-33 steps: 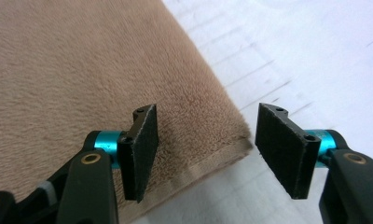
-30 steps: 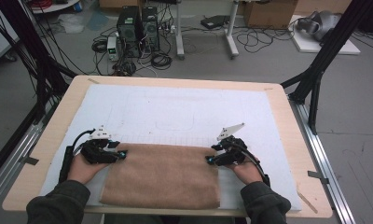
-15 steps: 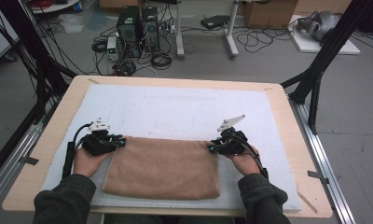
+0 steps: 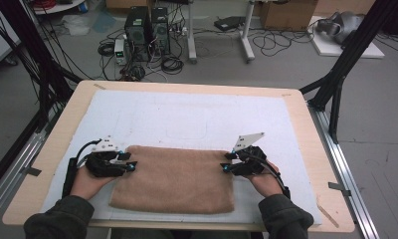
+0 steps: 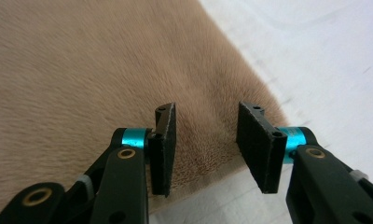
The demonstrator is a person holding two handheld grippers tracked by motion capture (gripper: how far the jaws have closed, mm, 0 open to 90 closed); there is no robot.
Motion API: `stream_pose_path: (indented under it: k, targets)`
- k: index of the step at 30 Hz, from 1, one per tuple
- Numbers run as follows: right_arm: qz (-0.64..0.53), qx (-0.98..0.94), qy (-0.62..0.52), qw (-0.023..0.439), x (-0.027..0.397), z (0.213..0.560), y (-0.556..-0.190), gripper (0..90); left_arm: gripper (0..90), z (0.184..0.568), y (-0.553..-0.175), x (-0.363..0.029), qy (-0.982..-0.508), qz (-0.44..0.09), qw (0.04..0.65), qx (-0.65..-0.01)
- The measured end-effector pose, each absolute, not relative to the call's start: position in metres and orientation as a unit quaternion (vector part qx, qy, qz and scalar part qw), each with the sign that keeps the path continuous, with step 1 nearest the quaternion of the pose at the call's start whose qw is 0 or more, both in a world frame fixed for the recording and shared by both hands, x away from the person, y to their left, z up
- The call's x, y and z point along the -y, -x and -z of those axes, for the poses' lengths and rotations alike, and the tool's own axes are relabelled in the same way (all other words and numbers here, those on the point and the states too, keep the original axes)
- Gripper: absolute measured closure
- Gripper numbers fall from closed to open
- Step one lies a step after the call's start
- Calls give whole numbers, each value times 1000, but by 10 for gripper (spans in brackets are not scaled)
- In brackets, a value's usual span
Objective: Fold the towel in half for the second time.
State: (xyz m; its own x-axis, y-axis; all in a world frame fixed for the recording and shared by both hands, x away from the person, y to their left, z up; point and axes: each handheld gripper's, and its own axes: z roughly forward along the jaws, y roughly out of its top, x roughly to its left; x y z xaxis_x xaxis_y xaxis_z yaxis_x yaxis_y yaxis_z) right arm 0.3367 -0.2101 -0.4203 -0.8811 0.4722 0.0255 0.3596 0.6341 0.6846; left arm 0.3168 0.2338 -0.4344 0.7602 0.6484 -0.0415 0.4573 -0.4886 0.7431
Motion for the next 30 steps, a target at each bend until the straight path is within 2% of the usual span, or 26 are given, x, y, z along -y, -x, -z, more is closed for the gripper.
stream_pose_path:
  k: [2, 3, 5, 7, 10, 15, 18, 22, 25, 27, 28, 30]
  targets:
    - [-349, -903, -241, 62, 206, 430, -340, 686, 739, 436, -316, -230, -851, -133, 393, -322]
    - [-357, -901, -241, 62, 205, 430, -340, 782, 813, 435, -316, -229, -852, -136, 392, -319]
    - [-357, -902, -233, 61, 202, 428, -339, 833, 849, 432, -315, -229, -851, -137, 394, -320]
    - [-358, -903, -231, 64, 203, 422, -336, 848, 859, 426, -313, -235, -839, -138, 413, -327]
    - [-383, -892, -231, 72, 209, 408, -334, 848, 861, 415, -311, -242, -810, -130, 460, -341]
    - [-399, -881, -237, 95, 213, 386, -342, 841, 862, 403, -321, -248, -775, -133, 498, -367]
    - [-396, -878, -250, 100, 213, 388, -351, 833, 861, 407, -331, -245, -769, -148, 492, -381]
    - [-372, -881, -274, 100, 208, 409, -367, 824, 861, 423, -349, -240, -761, -153, 477, -412]
    - [-357, -886, -285, 86, 203, 424, -375, 809, 858, 437, -358, -236, -777, -144, 447, -420]
    - [-360, -883, -287, 88, 204, 426, -375, 767, 844, 439, -358, -236, -784, -142, 439, -416]
    - [-362, -881, -292, 90, 205, 424, -374, 713, 826, 437, -357, -236, -781, -145, 440, -418]
    - [-373, -872, -301, 100, 210, 416, -369, 679, 748, 431, -354, -240, -777, -154, 446, -417]
